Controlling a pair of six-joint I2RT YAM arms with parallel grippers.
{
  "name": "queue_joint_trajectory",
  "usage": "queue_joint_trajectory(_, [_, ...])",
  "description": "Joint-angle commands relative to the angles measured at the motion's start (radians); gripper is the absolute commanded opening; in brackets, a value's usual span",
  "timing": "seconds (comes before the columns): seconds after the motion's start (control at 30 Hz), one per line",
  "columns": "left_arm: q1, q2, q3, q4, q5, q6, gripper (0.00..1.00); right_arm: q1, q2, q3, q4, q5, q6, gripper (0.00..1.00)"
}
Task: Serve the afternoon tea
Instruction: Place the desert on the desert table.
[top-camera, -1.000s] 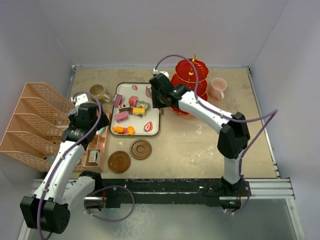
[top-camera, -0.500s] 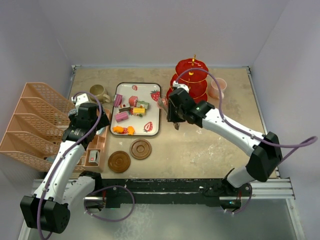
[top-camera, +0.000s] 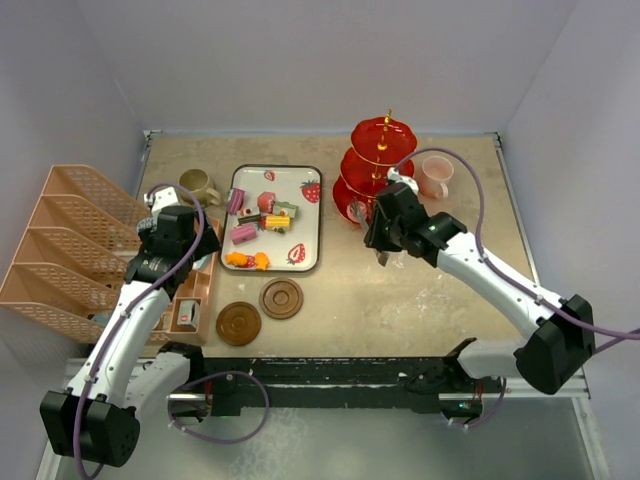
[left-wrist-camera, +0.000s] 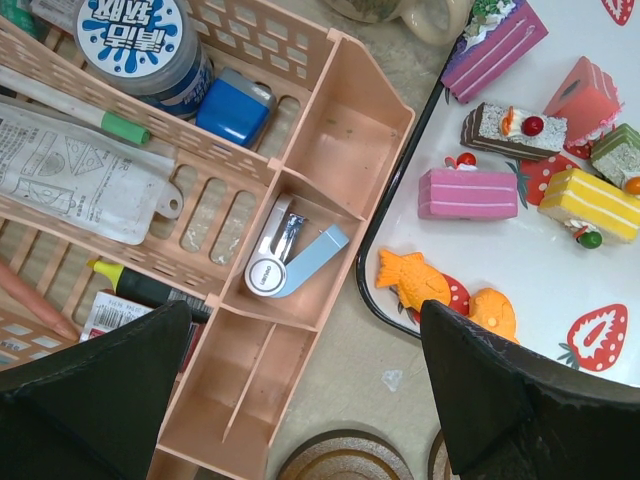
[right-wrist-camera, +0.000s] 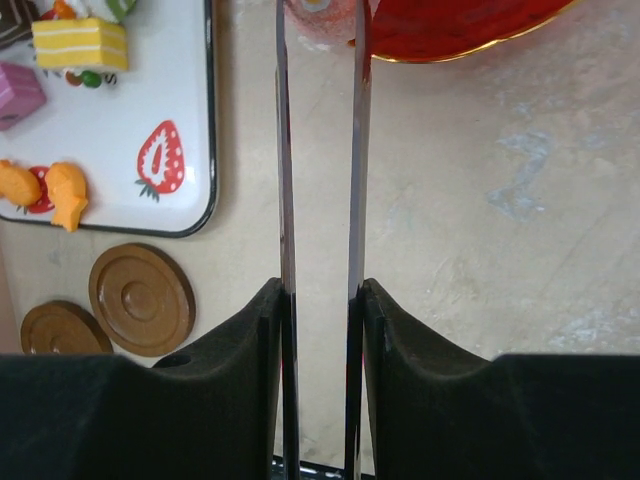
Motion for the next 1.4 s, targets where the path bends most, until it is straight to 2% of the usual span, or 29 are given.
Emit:
queue_joint_trajectory(0.0, [-0.008, -0.009, 0.04, 0.024, -0.018, -0.005, 0.94, -0.062, -0.064, -0.027, 0.019, -0.032, -0.029, 0.36])
queue_joint_trajectory(0.63, [-0.026, -0.001, 0.04, 0.018, -0.036, -0.009, 0.94, -0.098, -0.036, -0.052, -0.035, 0.087, -0.053, 0.36])
queue_joint_trajectory(0.93, [-0.032, -0.01, 0.039, 0.018, -0.041, -0.012, 0.94, -0.182, -0.055, -0.125, 0.095, 0.036, -0.038, 0.36])
queue_joint_trajectory(1.37, [-0.053, -0.011, 0.038, 0.013, -0.053, -0.018, 0.94, -0.287, 0.027, -0.146, 0.269, -0.037, -0.014, 0.37])
